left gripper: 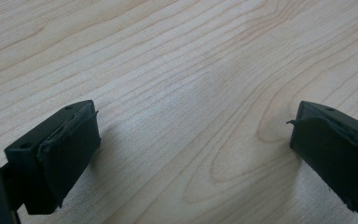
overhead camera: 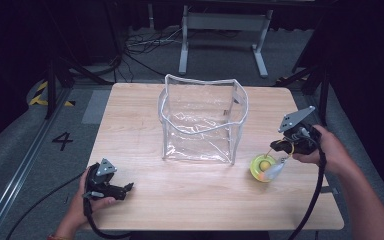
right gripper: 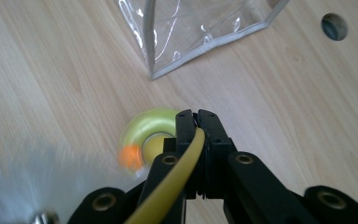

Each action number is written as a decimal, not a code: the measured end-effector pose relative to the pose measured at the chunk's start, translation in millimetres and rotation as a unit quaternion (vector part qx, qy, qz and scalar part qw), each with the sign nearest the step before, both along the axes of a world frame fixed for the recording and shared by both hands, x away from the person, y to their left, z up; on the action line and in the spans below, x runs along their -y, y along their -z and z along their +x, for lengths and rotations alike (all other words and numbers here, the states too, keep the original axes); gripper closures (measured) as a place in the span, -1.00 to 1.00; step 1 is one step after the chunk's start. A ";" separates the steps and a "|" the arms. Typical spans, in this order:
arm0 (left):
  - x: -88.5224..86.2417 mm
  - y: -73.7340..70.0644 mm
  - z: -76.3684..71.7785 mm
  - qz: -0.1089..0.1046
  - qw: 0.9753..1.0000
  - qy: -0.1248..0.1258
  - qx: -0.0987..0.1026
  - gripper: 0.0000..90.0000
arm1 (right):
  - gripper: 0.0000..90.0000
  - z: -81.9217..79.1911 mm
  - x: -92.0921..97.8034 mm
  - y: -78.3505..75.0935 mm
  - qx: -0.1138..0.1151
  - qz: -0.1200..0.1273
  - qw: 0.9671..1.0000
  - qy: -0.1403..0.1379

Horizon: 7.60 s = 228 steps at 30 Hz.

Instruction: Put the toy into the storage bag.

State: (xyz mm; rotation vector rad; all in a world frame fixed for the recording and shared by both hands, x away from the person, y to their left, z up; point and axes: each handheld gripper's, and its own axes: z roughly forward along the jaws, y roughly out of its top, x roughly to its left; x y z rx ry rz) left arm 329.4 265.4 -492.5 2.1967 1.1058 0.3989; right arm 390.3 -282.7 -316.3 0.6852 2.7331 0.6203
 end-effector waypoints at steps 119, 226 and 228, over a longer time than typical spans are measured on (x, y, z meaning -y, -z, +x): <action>1.1 -0.4 -1.4 0.002 1.000 -0.010 -0.003 -0.96 | 0.97 96.3 -137.9 -173.9 0.085 -0.019 0.996 -0.012; 0.7 0.3 -1.0 -0.001 1.000 -0.010 -0.003 -0.97 | -0.34 29.9 -35.5 -58.1 0.133 0.055 0.988 0.049; 0.7 0.3 -1.0 -0.001 1.000 -0.010 -0.003 -0.97 | -0.34 24.5 -31.3 -53.7 0.133 0.059 0.988 0.052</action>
